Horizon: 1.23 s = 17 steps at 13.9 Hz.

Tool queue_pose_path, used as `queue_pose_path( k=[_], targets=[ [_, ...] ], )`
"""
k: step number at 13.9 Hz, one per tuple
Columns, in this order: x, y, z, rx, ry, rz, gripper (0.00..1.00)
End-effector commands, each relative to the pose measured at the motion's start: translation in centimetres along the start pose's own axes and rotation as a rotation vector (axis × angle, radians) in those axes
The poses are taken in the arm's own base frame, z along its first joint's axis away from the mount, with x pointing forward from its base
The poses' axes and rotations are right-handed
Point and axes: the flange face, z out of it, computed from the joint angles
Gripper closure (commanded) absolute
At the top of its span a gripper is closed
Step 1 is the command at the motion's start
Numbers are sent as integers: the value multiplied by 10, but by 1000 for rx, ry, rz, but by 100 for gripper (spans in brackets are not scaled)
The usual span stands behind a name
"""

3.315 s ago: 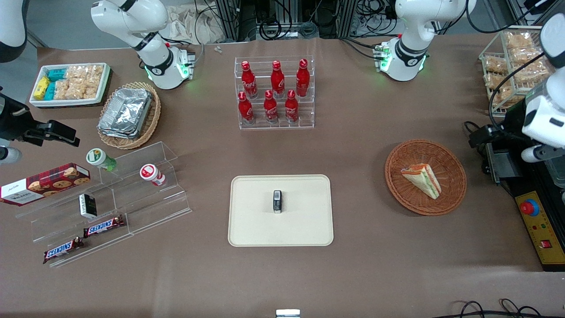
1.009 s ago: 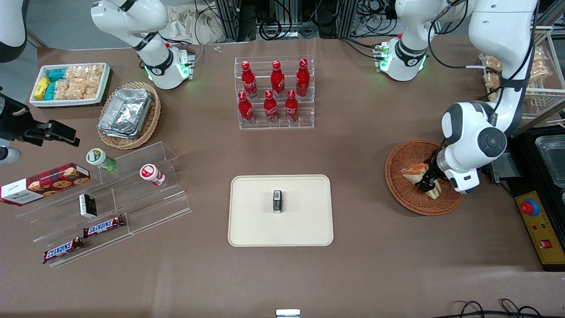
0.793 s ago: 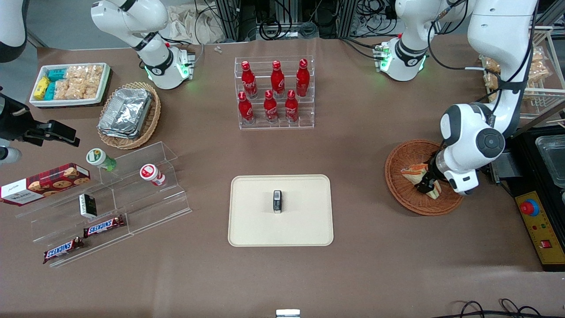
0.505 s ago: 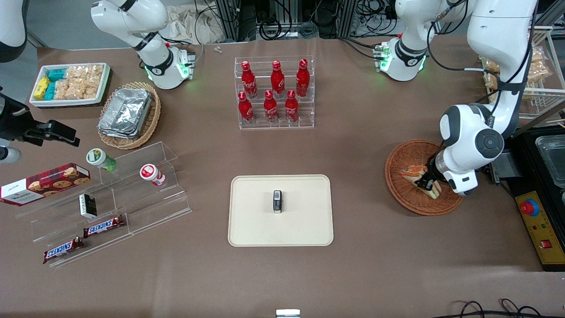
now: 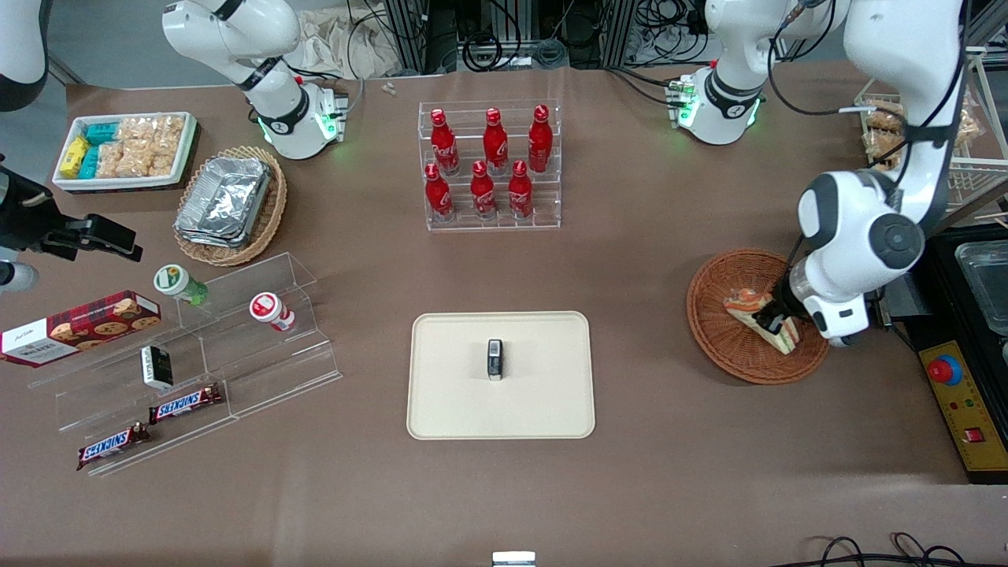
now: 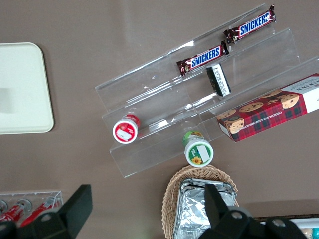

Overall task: Place sandwich from basket to tray
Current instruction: 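Lift the sandwich out of the basket with the left gripper, then carry the sandwich to the cream tray and lower it beside the black box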

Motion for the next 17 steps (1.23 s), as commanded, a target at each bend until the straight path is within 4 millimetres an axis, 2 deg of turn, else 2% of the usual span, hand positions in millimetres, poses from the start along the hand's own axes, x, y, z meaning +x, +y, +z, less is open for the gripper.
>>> queue_pose_path(
  k=[1, 4, 5, 6, 7, 9, 12, 15, 17],
  targets=[
    [2, -5, -96, -13, 2, 113, 100],
    [5, 18, -199, 14, -26, 260, 100],
    [-2, 29, -227, 4, -17, 305, 100],
    [-10, 39, -248, -6, -12, 360, 100],
    [-30, 52, -264, -12, -10, 448, 100],
    [-69, 76, -268, -13, -10, 624, 100],
    [-137, 131, -227, 12, -33, 869, 100],
    [-203, 196, -153, 40, 3, 971, 100],
    [-216, 225, -92, 12, 9, 955, 100]
  ],
)
